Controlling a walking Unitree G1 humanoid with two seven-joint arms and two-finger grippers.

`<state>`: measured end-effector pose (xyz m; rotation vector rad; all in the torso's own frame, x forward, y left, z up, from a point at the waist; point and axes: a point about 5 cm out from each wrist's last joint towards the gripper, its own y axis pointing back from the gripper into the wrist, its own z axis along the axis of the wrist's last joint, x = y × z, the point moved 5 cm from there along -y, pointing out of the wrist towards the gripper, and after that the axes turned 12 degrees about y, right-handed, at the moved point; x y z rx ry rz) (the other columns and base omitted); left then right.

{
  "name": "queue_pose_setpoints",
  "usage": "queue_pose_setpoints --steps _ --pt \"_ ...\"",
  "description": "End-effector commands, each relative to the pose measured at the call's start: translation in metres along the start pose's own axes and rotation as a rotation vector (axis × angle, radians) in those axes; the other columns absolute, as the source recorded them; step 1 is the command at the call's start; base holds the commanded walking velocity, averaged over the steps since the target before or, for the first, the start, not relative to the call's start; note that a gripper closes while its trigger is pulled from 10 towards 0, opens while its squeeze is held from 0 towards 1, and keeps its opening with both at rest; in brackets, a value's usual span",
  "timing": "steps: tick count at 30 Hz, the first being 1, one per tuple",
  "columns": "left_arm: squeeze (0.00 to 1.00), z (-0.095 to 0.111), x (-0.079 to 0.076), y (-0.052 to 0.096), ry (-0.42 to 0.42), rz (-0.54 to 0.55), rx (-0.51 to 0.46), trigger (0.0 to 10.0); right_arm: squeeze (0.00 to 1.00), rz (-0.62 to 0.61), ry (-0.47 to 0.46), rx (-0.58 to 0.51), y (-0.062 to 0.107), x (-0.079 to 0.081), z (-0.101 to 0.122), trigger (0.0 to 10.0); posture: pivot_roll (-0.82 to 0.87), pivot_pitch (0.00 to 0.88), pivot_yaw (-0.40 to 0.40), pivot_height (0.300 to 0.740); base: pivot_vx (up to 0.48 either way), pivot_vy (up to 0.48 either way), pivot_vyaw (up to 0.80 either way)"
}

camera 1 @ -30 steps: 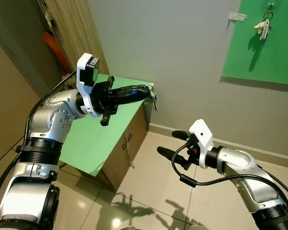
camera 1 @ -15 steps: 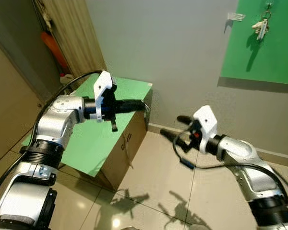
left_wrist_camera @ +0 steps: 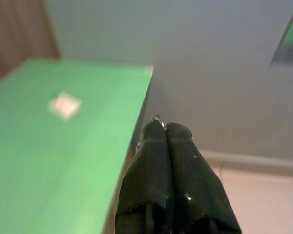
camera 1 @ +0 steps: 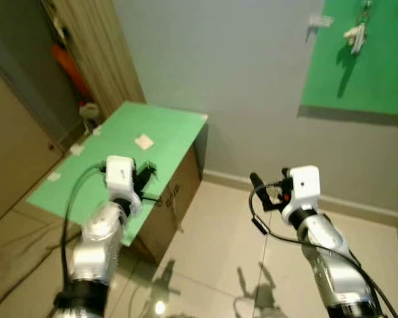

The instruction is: Hang keys on a hook

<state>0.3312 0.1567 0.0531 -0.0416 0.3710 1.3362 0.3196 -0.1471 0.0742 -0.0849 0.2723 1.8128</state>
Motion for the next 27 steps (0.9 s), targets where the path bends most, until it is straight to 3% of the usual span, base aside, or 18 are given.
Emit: queue_pose_setpoints --steps 1,3,4,8,9,11,16,18,23,27 --pt "0.0 0.013 -0.006 0.004 -0.046 0.021 -0.074 0.0 0.0 -0.013 0.018 -0.014 0.0 0.002 -0.001 10.0 -0.21 0.0 0.156 0.74 0.0 0.0 0.0" --pt "0.0 0.006 -0.01 0.009 -0.009 0.032 -0.07 0.0 0.0 -0.022 0.033 -0.019 0.001 0.001 -0.002 10.0 -0.21 0.0 0.154 0.74 0.0 0.0 0.0" --pt "0.0 -0.009 -0.015 0.017 0.115 0.058 -0.027 0.0 0.0 -0.033 0.051 -0.022 0.003 -0.001 -0.006 10.0 -0.2 0.0 0.151 0.74 0.0 0.0 0.0" --pt "0.0 -0.017 -0.018 0.028 0.151 0.076 -0.014 0.0 0.0 -0.039 -0.012 -0.027 0.006 -0.005 -0.011 10.0 -0.19 0.0 0.146 0.74 0.0 0.0 0.0" --pt "0.0 -0.016 -0.02 0.03 0.07 0.067 -0.013 0.0 0.0 -0.037 -0.038 -0.034 0.007 -0.006 -0.012 10.0 -0.19 0.0 0.142 0.74 0.0 0.0 0.0" --pt "0.0 -0.014 -0.022 0.028 0.048 0.058 -0.019 0.0 0.0 -0.036 -0.04 -0.036 0.007 -0.005 -0.012 10.0 -0.19 0.0 0.142 0.74 0.0 0.0 0.0" --pt "0.0 0.017 -0.025 0.009 -0.043 0.033 -0.1 0.0 0.0 -0.01 -0.039 -0.034 0.0 0.003 -0.013 10.0 -0.19 0.0 0.136 0.74 0.0 0.0 -0.44" --pt "0.0 0.019 -0.025 0.008 -0.037 0.029 -0.103 0.0 0.0 -0.007 -0.037 -0.035 0.0 0.003 -0.013 10.0 -0.2 0.0 0.138 0.74 0.0 0.0 -0.75" --pt "0.0 0.019 -0.033 0.002 -0.112 -0.013 -0.091 0.0 0.0 -0.006 -0.023 -0.031 0.001 0.005 -0.015 10.0 -0.21 0.0 0.148 0.74 0.0 0.0 -0.74" --pt "0.0 0.02 -0.052 -0.001 -0.16 -0.107 -0.104 0.0 0.0 0.019 -0.01 -0.029 0.0 0.014 -0.017 10.0 -0.22 0.0 0.148 0.74 0.148 0.086 -0.74"
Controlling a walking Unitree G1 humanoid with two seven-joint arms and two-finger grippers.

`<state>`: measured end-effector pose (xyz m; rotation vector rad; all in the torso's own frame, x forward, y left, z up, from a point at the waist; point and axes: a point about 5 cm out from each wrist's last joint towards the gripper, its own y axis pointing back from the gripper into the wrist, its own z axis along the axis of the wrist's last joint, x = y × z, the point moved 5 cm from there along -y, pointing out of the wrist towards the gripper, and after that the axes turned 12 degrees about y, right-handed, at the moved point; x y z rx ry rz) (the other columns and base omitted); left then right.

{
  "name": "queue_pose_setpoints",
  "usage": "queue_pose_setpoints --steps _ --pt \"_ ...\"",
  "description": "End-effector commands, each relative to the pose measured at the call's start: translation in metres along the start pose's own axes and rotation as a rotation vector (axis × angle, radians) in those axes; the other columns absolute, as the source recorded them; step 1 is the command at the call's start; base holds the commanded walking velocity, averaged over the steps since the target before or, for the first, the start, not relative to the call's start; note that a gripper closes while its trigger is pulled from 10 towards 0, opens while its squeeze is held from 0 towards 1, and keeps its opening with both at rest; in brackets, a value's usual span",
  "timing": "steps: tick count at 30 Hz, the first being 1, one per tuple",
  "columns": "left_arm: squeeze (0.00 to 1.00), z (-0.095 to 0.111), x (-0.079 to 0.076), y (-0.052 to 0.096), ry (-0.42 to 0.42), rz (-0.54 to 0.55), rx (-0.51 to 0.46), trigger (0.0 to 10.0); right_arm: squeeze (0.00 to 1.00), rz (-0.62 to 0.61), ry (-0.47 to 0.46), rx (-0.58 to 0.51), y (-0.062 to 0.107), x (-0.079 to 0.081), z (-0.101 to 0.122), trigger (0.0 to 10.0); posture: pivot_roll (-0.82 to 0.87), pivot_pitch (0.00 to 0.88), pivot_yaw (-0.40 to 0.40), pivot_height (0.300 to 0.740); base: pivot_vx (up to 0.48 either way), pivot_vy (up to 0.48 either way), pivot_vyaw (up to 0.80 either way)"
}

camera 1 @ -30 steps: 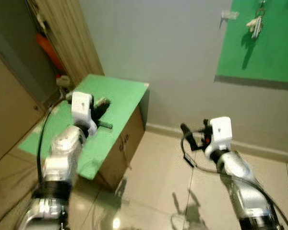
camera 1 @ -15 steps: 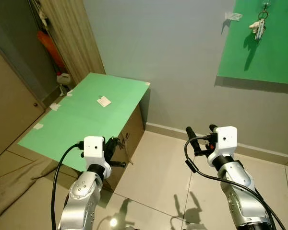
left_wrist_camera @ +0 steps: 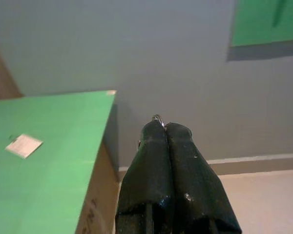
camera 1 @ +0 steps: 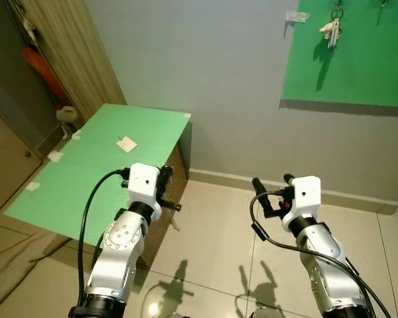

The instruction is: Hang keys on a hook

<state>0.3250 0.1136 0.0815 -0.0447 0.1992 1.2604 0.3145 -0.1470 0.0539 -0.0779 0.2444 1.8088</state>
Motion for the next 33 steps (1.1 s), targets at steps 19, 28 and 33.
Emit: queue_pose_setpoints --steps 19,28,33 --pt "0.0 0.008 -0.021 -0.017 -0.036 -0.104 -0.013 0.0 0.0 0.037 0.018 -0.018 -0.007 0.014 0.003 10.0 -0.23 0.0 0.151 0.74 0.372 0.302 -0.74" --pt "0.0 0.004 0.009 -0.013 0.075 0.051 -0.021 0.0 0.0 -0.105 -0.052 -0.048 -0.008 -0.011 0.012 10.0 -0.24 0.0 0.155 0.74 0.347 0.259 -0.53" --pt "0.0 -0.024 0.023 0.008 0.139 0.135 0.046 2.8 0.0 -0.156 -0.028 -0.047 -0.004 -0.025 0.011 10.0 -0.23 0.0 0.153 0.74 0.0 0.0 0.0"
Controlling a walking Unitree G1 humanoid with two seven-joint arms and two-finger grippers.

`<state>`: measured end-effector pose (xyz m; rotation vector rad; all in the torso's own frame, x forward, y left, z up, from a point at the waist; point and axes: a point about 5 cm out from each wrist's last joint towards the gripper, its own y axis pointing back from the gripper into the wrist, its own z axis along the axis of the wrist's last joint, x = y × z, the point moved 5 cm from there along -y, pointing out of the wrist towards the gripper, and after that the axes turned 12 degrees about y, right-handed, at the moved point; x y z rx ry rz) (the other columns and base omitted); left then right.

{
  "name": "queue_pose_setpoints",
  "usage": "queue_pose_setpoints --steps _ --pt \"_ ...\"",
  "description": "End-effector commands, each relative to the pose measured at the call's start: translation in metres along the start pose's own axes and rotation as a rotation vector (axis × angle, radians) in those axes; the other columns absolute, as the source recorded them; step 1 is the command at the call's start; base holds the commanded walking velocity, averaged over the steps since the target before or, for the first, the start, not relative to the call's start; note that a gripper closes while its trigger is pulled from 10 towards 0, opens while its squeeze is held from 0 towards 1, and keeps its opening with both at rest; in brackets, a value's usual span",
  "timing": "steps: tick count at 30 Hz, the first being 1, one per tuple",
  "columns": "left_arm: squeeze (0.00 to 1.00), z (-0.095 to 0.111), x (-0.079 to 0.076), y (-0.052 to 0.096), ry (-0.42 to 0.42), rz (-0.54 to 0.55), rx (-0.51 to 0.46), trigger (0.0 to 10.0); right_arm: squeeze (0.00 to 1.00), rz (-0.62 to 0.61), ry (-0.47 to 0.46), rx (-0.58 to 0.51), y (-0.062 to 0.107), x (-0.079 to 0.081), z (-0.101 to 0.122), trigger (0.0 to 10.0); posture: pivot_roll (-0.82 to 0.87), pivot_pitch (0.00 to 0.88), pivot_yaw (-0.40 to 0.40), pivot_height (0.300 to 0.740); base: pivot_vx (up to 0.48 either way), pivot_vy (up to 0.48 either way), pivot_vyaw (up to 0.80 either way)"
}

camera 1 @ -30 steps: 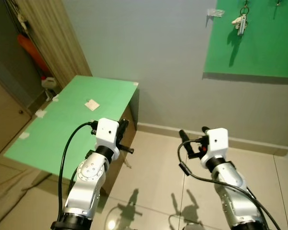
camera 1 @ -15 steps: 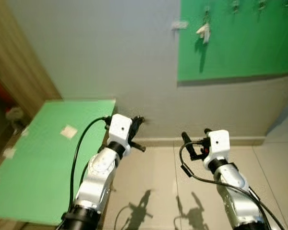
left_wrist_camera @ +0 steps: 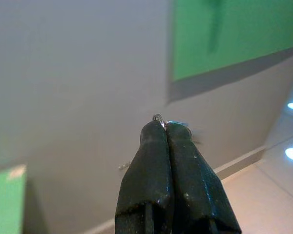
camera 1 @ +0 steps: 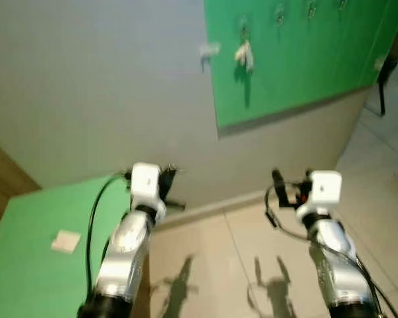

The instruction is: Hang keys on a hook

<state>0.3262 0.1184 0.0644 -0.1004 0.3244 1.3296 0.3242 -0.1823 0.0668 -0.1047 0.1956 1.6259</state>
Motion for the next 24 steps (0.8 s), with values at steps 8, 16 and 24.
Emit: queue_pose_setpoints --steps 8,16,24 --pt "0.0 -0.002 0.002 0.005 -0.005 0.037 -0.029 0.0 0.0 0.082 -0.005 -0.02 -0.004 0.025 0.005 10.0 -0.22 0.0 0.139 0.74 0.098 -0.066 0.0" --pt "0.0 0.003 0.003 -0.002 -0.027 0.047 -0.032 0.0 0.0 0.116 0.005 -0.022 -0.006 0.031 0.006 10.0 -0.22 0.0 0.138 0.74 0.39 -0.275 0.0" --pt "0.0 0.003 0.003 -0.005 -0.035 0.05 -0.03 0.0 0.0 0.126 0.005 -0.018 -0.006 0.034 0.005 10.0 -0.22 0.0 0.143 0.74 0.397 -0.266 0.0"
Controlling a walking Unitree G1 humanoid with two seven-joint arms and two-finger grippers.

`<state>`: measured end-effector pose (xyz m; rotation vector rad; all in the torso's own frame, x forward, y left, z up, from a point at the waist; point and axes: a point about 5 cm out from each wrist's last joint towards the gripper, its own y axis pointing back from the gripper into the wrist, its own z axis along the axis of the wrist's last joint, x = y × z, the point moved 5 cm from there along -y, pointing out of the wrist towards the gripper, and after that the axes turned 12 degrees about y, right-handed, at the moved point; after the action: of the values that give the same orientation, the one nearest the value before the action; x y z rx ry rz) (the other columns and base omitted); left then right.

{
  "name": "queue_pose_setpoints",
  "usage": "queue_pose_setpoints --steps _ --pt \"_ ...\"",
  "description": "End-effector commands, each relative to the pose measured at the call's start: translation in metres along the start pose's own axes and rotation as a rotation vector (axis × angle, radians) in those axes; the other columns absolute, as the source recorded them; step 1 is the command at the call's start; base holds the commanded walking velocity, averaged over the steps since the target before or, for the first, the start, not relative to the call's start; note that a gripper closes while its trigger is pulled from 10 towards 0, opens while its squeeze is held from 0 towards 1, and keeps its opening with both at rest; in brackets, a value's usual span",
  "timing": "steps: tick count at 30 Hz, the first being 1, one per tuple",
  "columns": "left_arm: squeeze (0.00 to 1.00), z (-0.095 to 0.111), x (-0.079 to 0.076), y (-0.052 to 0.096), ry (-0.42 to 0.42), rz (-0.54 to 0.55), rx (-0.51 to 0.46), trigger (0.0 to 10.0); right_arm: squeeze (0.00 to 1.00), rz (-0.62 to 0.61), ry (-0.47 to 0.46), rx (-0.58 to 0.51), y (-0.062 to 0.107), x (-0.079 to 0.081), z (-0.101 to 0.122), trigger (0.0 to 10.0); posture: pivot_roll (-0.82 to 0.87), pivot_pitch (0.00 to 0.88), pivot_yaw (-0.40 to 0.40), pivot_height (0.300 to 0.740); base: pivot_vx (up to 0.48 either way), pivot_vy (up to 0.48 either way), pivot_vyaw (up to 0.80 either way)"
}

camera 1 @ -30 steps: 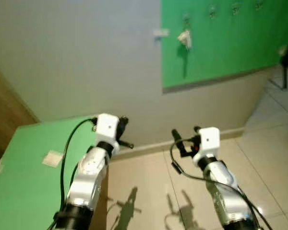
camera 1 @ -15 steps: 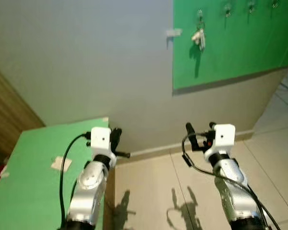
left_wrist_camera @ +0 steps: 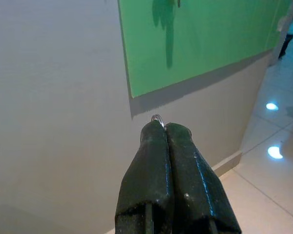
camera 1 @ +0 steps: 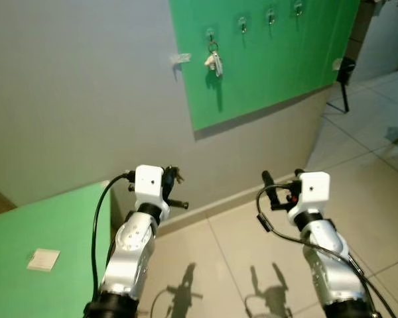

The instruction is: Hang keys on a hook

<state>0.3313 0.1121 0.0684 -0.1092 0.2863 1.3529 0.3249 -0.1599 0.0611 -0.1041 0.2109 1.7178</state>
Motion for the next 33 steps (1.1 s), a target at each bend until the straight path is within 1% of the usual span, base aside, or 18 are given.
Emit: queue_pose_setpoints --steps 1,4,18,24,25,26,27,28,30,32,33 --pt "0.0 0.0 0.008 0.001 -0.012 0.031 0.001 0.0 0.0 0.038 -0.003 -0.018 -0.005 0.011 0.006 10.0 -0.22 0.0 0.145 0.74 0.398 -0.262 0.0" --pt "0.0 0.0 0.007 0.001 -0.018 0.03 -0.003 0.0 0.0 0.047 -0.003 -0.013 -0.004 0.014 0.004 10.0 -0.22 0.0 0.144 0.74 0.398 -0.265 0.0" --pt "0.0 -0.002 0.001 0.004 -0.027 0.029 -0.015 0.0 0.0 0.067 0.002 -0.004 -0.003 0.016 0.001 10.0 -0.22 0.0 0.141 0.74 0.363 -0.306 0.0" --pt "0.0 -0.007 -0.015 0.007 -0.056 -0.041 -0.001 0.0 0.0 0.082 0.004 0.005 -0.002 0.019 -0.001 10.0 -0.22 0.0 0.139 0.74 0.322 -0.351 0.0" --pt "0.0 -0.007 -0.016 0.008 -0.057 -0.05 -0.002 0.0 0.0 0.084 0.005 0.005 -0.002 0.02 0.0 10.0 -0.22 0.0 0.138 0.74 0.371 -0.3 0.0" --pt "0.0 -0.004 -0.021 0.007 -0.032 -0.075 0.001 0.0 0.0 0.087 0.007 0.005 -0.001 0.02 0.0 10.0 -0.22 0.0 0.137 0.74 0.48 0.0 0.0" --pt "0.0 -0.004 -0.021 0.007 -0.032 -0.075 0.001 0.0 0.0 0.087 0.007 0.005 -0.001 0.02 0.0 10.0 -0.22 0.0 0.137 0.74 0.48 0.0 0.0" --pt "0.0 0.003 -0.026 0.005 -0.045 -0.108 -0.007 0.0 0.0 0.093 0.012 0.006 -0.001 0.02 0.0 10.0 -0.22 0.0 0.137 0.74 0.48 0.0 0.0" --pt "0.0 0.01 -0.028 -0.002 -0.051 -0.12 -0.011 0.0 0.0 0.094 0.015 0.01 -0.001 0.019 -0.002 10.0 -0.21 0.0 0.134 0.74 0.384 0.0 0.0" --pt "0.0 0.014 -0.029 -0.007 -0.056 -0.133 0.001 0.0 0.0 0.095 0.017 0.014 -0.001 0.018 -0.002 10.0 -0.21 0.0 0.135 0.74 0.0 0.0 0.0" --pt "0.0 0.018 -0.028 -0.01 -0.075 -0.129 -0.004 0.5 0.0 0.095 0.016 0.013 -0.002 0.018 -0.002 10.0 -0.21 0.0 0.136 0.74 0.0 0.0 0.0"
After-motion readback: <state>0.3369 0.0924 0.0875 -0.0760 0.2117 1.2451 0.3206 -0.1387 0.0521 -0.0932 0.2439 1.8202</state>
